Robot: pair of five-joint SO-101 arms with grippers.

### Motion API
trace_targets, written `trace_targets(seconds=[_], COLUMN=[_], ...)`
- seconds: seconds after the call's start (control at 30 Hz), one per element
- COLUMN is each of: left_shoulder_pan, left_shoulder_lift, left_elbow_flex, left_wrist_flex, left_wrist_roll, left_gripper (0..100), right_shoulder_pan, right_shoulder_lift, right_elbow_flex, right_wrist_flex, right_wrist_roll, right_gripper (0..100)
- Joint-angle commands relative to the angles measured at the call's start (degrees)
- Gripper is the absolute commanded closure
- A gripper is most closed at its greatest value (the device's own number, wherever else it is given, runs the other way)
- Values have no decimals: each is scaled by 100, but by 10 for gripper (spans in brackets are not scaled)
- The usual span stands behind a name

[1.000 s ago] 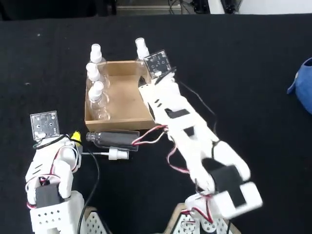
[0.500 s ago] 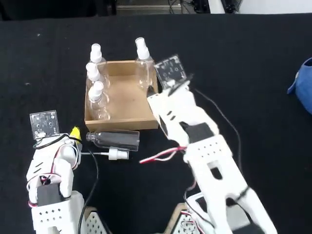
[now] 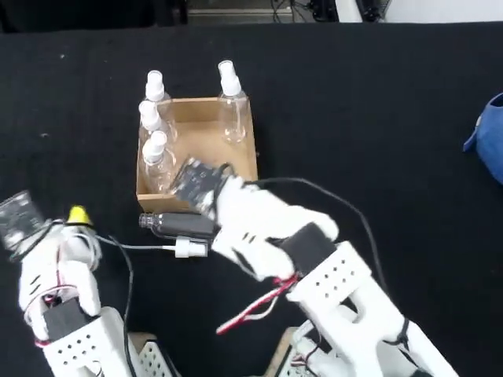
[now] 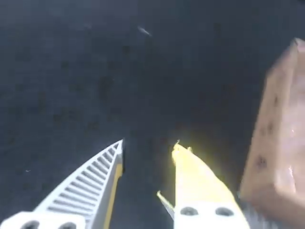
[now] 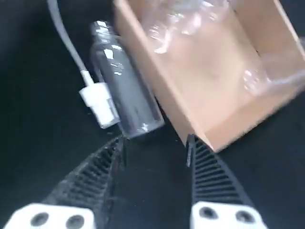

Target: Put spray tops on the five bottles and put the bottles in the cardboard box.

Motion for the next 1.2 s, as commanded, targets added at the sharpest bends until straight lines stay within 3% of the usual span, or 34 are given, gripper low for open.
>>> trace_targets(seconds=[0.0,0.27,0.93,1.17], left_shoulder_pan=[-664,-734,-1200,-1200], left_shoulder_lift=[-62,-62,-62,-62], left_elbow_flex=[-224,-224,-286,-286], left_wrist_flex=[-255,-255,-255,-255], left_wrist_roll=[721,853,888,888], left_gripper=[970,970,970,970], right_shoulder_pan=[-457,-1029,-1011,-1055], right_shoulder_lift=[778,2220,3776,3635], right_elbow_flex=[-338,-497,-927,-998], right_wrist_flex=[-273,-949,-1670,-1020], right_wrist_roll=[-26,-44,-44,-44], right_gripper=[828,828,828,832])
